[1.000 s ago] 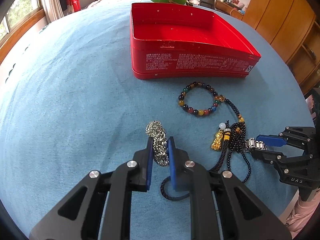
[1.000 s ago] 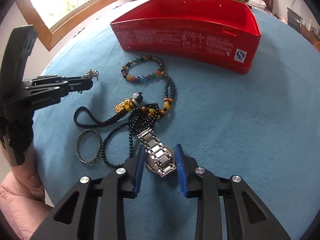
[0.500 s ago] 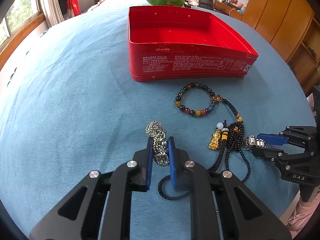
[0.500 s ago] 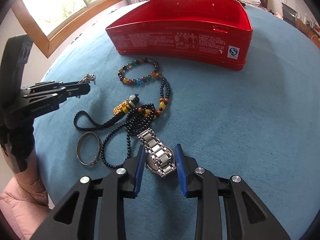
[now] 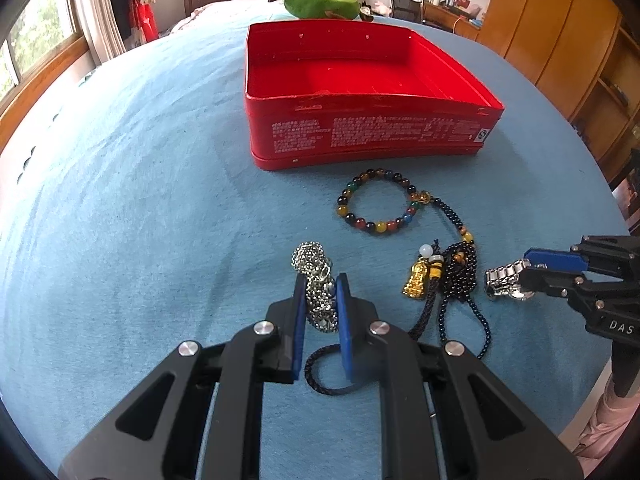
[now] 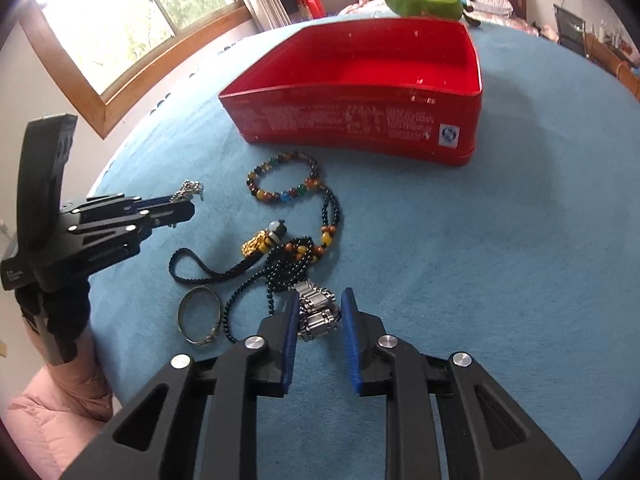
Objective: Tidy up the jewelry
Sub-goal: 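Lift the silver watch with the right tool while the left tool holds the chain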
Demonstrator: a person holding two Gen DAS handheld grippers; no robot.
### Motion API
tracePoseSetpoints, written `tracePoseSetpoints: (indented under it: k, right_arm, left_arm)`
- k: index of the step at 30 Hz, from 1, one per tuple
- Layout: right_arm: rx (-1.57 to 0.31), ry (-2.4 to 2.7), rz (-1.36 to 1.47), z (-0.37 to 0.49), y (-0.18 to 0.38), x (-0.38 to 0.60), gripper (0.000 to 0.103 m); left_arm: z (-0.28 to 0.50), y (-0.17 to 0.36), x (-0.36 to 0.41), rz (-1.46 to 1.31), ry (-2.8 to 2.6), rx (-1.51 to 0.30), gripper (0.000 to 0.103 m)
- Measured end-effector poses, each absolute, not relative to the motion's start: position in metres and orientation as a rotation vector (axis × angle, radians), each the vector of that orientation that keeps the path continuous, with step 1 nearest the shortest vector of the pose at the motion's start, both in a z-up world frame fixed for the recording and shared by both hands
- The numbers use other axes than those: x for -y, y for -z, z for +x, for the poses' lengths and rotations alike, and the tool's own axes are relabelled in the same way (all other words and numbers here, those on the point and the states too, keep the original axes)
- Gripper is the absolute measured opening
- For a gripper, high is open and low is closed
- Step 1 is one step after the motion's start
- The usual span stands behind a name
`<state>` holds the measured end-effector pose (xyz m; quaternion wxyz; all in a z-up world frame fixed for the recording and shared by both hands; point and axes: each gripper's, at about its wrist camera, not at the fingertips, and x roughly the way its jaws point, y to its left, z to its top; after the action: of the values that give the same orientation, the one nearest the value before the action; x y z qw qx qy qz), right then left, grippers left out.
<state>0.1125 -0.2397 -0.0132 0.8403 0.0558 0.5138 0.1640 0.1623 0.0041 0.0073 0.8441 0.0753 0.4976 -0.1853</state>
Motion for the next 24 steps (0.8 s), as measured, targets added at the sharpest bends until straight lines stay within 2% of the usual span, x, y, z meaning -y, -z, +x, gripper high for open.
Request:
tracePoseSetpoints:
  k: [8, 17, 20, 24]
  right_arm:
    - [-1.131, -0.356, 0.103, 0.113, 0.023, 0.235, 0.022]
    - [-1.194, -0.352, 0.029, 0.114, 0.04, 0.221, 0.033]
    - [-1.175, -0.346, -0.032, 0.116, 0.042, 0.212, 0.033]
    - [-1.143, -0.328, -0.101, 0.117, 0.043, 0.204, 0.028]
  left_arm:
    - [0.157, -0.008, -0.002, 0.17, 0.399, -1.049, 0.013]
    - [0.161, -0.005, 0.0, 0.167, 0.396, -1.064, 0.013]
    - [0.16, -0.004, 0.001, 0.169, 0.399, -1.066, 0.013]
    - [0.162, -0.001, 0.002, 0.17, 0.402, -1.076, 0.013]
